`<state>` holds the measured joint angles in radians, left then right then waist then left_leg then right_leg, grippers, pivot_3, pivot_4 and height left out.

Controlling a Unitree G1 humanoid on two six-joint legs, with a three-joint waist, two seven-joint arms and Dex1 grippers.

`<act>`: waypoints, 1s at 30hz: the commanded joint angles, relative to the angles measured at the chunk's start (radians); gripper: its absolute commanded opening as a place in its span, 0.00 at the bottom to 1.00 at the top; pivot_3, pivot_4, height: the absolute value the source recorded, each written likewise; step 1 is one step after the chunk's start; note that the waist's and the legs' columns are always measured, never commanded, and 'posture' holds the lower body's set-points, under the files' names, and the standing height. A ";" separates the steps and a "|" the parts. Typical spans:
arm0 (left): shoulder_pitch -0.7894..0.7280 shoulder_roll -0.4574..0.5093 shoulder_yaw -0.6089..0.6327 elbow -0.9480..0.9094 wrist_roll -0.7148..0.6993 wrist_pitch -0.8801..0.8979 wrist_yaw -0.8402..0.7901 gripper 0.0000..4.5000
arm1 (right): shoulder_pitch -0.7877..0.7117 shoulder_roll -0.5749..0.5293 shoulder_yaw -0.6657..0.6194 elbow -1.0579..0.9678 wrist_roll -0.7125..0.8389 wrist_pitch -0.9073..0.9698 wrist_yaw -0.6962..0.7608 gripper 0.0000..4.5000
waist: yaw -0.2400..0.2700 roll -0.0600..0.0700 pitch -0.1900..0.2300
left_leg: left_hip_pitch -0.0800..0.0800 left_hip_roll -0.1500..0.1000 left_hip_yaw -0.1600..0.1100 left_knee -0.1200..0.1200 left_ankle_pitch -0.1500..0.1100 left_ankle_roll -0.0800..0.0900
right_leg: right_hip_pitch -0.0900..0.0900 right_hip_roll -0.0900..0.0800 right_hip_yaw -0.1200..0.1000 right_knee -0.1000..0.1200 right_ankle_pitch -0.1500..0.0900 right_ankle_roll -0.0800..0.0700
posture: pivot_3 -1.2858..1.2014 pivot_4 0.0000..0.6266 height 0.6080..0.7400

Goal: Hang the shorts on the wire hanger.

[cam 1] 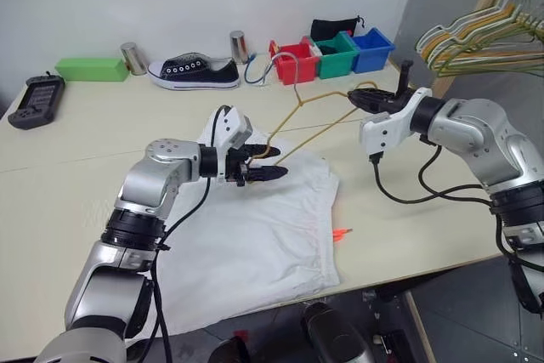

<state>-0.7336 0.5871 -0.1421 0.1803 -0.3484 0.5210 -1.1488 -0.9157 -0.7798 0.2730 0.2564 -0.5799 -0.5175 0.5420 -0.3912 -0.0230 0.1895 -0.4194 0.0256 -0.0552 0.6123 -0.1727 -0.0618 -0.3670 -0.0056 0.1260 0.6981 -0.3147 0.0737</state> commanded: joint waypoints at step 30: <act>0.131 0.139 -0.025 -0.094 0.461 -0.413 0.362 0.00 | 0.125 0.063 -0.082 -0.145 0.310 0.427 0.302 0.70 | 0.019 0.000 -0.013 | 0.002 0.000 -0.005 0.001 0.001 0.000 | 0.004 0.000 -0.003 0.002 0.001 -0.001 | 0.42 0.09 1.00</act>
<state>-0.5969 0.7029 -0.1619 0.1476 0.0533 0.1836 -0.8228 -0.7640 -0.7255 0.2337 0.1373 -0.2900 -0.1442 0.8635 -0.3725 -0.0234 0.1766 -0.4171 0.0254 -0.0596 0.6137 -0.1715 -0.0613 -0.3629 -0.0054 0.1231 0.7001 -0.3135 0.0731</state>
